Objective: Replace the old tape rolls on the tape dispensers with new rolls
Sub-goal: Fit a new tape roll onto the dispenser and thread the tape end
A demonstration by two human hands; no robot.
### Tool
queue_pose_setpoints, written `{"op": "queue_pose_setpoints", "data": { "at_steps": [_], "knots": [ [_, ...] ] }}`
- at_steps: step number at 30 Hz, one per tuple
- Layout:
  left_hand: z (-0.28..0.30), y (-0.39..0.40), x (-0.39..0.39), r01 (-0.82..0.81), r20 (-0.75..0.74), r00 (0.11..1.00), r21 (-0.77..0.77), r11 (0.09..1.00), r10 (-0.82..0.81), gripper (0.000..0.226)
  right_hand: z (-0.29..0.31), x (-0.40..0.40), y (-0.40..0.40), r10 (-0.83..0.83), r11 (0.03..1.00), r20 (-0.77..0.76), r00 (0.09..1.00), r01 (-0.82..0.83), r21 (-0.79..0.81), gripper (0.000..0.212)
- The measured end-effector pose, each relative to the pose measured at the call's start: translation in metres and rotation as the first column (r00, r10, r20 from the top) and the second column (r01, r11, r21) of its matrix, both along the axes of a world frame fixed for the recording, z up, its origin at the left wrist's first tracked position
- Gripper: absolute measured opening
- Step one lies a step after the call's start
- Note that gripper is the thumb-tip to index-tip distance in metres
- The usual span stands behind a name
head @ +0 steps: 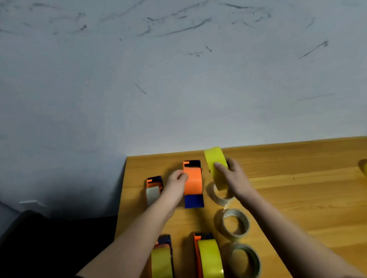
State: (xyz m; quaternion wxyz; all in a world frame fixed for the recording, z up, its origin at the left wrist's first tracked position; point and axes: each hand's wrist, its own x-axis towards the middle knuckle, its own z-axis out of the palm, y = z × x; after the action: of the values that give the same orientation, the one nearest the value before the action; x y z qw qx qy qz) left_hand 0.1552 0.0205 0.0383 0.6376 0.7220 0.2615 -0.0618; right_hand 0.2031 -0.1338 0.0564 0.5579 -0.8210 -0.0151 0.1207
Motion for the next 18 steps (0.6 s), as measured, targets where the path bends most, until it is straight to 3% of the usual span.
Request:
{"op": "queue_pose_setpoints", "data": {
  "at_steps": [3, 8, 12, 16, 18],
  "knots": [
    [0.016, -0.002, -0.008, -0.026, 0.104, 0.994, 0.039, 0.999, 0.022, 0.029, 0.009, -0.012, 0.004, 0.026, 0.985, -0.074, 0.997, -0.013, 0.17, 0.026],
    [0.041, -0.011, -0.026, -0.094, 0.173, 0.981, 0.029, 0.995, 0.088, 0.034, 0.015, -0.029, 0.013, -0.025, 0.968, -0.126, 0.992, 0.055, 0.246, 0.056],
    [0.054, -0.02, -0.037, -0.116, 0.183, 0.976, -0.019, 0.993, 0.118, 0.037, 0.021, -0.038, 0.016, -0.07, 0.898, -0.146, 0.987, 0.127, 0.421, 0.034],
    [0.06, -0.027, -0.039, -0.139, 0.188, 0.97, -0.083, 0.987, 0.152, 0.04, 0.029, -0.048, 0.022, -0.094, 0.849, -0.227, 0.969, 0.197, 0.49, 0.07],
    [0.061, -0.03, -0.041, -0.156, 0.173, 0.97, -0.113, 0.981, 0.174, 0.04, 0.029, -0.049, 0.021, -0.087, 0.836, -0.259, 0.962, 0.212, 0.506, 0.063]
  ]
}}
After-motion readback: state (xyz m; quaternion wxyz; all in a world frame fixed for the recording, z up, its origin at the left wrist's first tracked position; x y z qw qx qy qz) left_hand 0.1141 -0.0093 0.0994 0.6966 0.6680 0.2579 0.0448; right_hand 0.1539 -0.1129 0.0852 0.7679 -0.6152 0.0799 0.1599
